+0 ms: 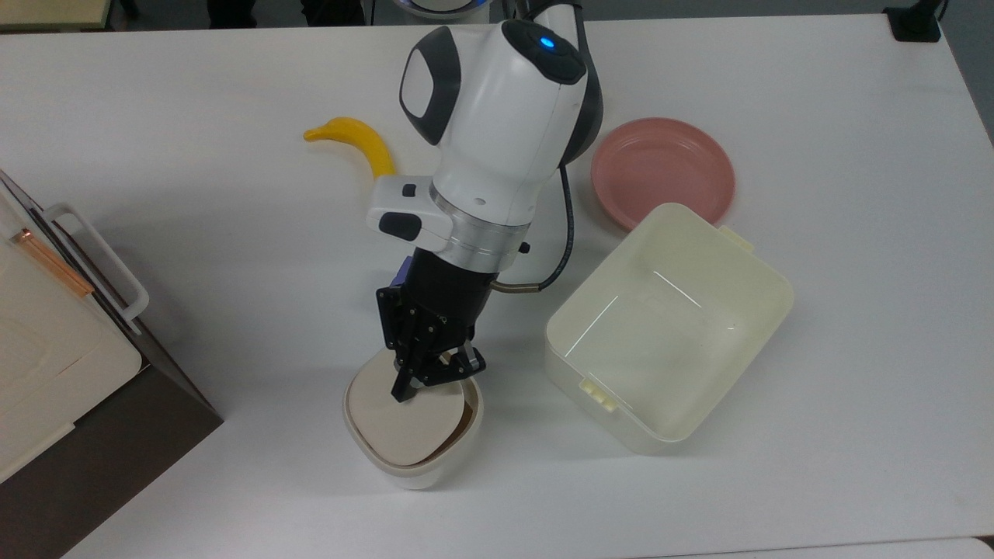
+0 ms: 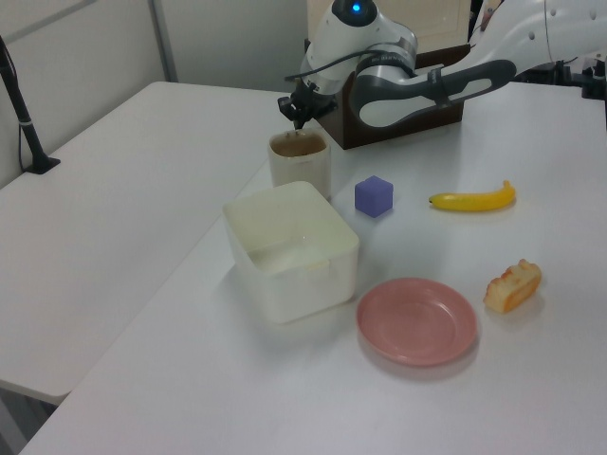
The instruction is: Close the trash can
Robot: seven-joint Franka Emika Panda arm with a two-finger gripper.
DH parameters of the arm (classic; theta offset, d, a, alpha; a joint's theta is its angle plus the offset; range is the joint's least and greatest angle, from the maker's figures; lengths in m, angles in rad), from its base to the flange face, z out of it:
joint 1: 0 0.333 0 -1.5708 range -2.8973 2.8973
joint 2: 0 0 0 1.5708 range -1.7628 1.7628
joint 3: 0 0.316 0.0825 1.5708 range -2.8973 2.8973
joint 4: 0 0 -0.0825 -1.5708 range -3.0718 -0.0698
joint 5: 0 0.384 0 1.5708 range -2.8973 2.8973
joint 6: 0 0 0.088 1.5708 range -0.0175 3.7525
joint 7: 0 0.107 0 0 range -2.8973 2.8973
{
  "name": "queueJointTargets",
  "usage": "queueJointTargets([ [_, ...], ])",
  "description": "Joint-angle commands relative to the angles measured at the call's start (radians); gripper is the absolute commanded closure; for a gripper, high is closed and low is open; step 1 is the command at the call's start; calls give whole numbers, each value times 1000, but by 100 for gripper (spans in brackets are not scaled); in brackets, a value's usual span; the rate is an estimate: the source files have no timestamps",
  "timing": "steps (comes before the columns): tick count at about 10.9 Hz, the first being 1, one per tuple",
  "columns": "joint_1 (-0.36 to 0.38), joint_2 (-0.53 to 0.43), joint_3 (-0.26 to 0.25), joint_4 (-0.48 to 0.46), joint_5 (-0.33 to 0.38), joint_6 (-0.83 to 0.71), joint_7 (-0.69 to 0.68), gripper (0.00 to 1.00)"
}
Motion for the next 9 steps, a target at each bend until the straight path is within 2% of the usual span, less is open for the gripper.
queueJointTargets([
  [1, 23, -16, 55, -41, -88, 13, 18, 100],
  [2, 20, -15, 84, -44, -142, 6, 15, 100],
  [3, 19, -16, 90, -67, -160, 4, 14, 100],
  [7, -6, -18, 81, -90, -154, 1, -40, 100],
  [9, -6, -16, 83, -127, -151, -69, -154, 100],
])
